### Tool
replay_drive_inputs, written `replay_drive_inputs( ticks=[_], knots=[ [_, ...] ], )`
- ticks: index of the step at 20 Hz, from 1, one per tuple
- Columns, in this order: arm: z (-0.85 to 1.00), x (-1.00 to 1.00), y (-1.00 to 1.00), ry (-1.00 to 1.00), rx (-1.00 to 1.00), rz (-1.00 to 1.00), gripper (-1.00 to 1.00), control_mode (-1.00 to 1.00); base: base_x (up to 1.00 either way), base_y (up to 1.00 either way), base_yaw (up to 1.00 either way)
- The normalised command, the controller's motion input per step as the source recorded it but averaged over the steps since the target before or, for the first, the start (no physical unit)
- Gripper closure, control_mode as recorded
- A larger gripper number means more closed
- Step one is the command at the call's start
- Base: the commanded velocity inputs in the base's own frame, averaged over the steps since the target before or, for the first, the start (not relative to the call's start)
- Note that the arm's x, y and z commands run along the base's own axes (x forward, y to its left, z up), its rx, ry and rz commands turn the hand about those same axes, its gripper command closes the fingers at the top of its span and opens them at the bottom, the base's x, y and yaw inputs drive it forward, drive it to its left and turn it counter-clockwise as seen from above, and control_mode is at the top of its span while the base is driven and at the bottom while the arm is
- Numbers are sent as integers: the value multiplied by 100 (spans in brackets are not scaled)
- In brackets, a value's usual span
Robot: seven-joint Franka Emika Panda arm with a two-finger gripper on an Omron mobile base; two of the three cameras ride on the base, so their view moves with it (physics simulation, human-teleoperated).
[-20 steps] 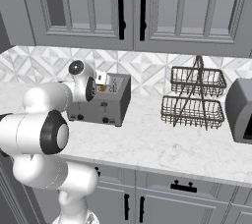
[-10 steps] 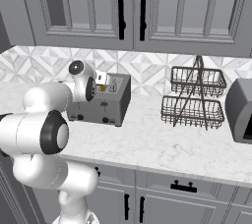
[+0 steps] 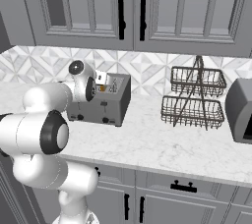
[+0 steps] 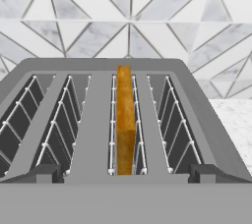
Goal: Start the toaster. Once the lever pops up, take the bread to the plate on the dining counter.
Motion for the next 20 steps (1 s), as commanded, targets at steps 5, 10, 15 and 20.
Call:
replay_drive_inputs(
  ticks=[5, 10, 15, 20],
  knots=[
    [0, 0, 0, 0, 0, 0, -100, -100, 0, 0, 0],
    [0, 0, 0, 0, 0, 0, -100, -100, 0, 0, 0],
    [0, 0, 0, 0, 0, 0, -100, -100, 0, 0, 0],
    [0, 0, 0, 0, 0, 0, -100, -100, 0, 0, 0]
  ],
)
